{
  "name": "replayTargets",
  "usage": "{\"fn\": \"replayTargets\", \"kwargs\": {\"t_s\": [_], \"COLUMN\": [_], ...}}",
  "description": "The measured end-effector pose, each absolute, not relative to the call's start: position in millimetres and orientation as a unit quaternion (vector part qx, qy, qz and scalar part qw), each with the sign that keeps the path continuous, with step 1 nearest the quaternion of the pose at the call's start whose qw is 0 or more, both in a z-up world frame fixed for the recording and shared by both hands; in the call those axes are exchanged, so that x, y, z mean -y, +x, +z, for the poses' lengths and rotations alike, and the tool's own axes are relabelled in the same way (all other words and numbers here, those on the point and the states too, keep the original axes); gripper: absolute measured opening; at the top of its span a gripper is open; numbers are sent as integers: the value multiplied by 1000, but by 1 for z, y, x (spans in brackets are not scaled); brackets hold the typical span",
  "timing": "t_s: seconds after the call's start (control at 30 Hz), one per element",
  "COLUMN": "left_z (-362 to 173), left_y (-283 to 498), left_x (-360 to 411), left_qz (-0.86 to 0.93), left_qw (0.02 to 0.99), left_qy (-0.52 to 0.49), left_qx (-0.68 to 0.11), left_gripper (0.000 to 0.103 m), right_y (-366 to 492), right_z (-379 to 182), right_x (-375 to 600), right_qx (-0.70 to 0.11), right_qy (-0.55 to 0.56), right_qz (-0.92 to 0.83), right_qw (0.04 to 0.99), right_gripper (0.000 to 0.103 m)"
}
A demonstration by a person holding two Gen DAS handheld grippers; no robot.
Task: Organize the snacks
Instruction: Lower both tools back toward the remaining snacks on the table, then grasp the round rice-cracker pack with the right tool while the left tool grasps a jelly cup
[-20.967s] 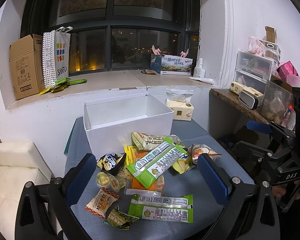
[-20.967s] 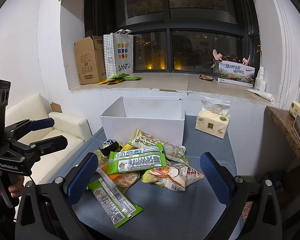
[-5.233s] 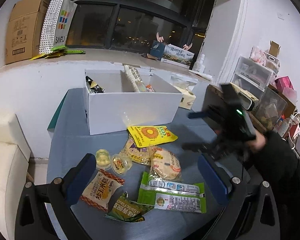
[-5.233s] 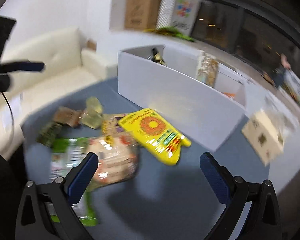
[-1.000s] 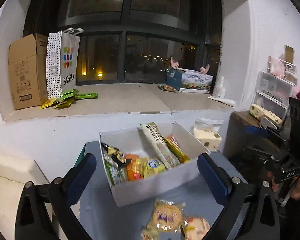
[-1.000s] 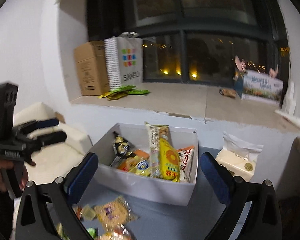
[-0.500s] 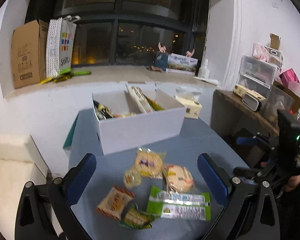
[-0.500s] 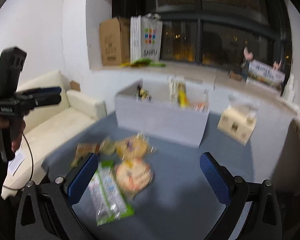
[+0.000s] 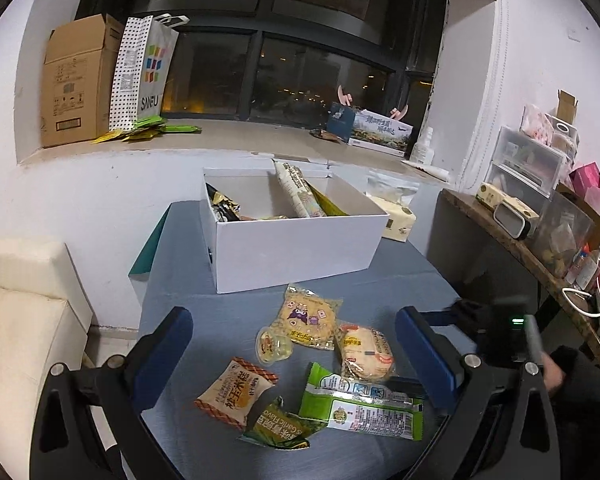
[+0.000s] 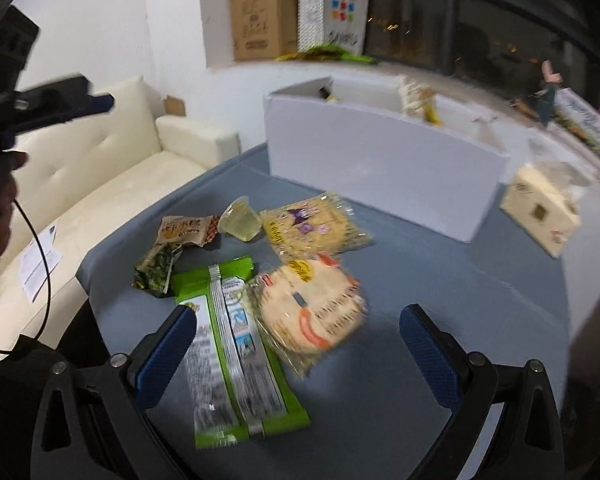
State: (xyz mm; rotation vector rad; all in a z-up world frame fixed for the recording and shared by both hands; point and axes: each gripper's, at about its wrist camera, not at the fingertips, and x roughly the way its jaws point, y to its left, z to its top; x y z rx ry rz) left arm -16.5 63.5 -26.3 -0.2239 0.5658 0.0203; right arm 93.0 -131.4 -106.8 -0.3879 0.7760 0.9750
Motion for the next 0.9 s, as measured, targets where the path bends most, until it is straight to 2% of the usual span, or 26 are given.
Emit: {"fn": "replayTargets", "kwargs": {"t_s": [0.3, 0.43, 0.47, 0.5, 0.53, 0.6, 0.7, 0.9], "left_z": [-38, -45, -46, -47, -49, -54, -62, -95], "left_y": [-15, -12, -11, -11, -10, -6, -1, 35], "left_x": [-67, -65, -64, -64, -63, -60, -56, -40], "left_qz": [14, 9, 6, 5, 4, 1, -4, -11], "left_qw": [949, 946, 945, 945, 945, 942, 940, 923], "left_qy": [-113, -115, -115, -113, -111, -102, -85, -29], "left_qx": [-293, -303, -306, -307, -309, -320, -330, -383], "left_gripper": [103, 103, 103, 103, 103, 103, 103, 103], "right_y": [124, 136, 136, 135, 134, 131, 131, 120], "right_z": [-157, -164, -164, -164, -162, -161, -154, -107], "right_x": [86, 90, 91, 92, 94, 95, 107, 149], "right_qx": [-412, -439, -437, -433, -430, -428, -428, -370], "right_qy": [-195, -145, -148, -148, -140, -157, -124, -91], "right_qz": [423, 434, 433, 433, 432, 422, 434, 413], "right_qw": [783, 774, 774, 777, 780, 784, 783, 827], "right_gripper": [103, 103, 99, 85, 81, 81, 81, 81]}}
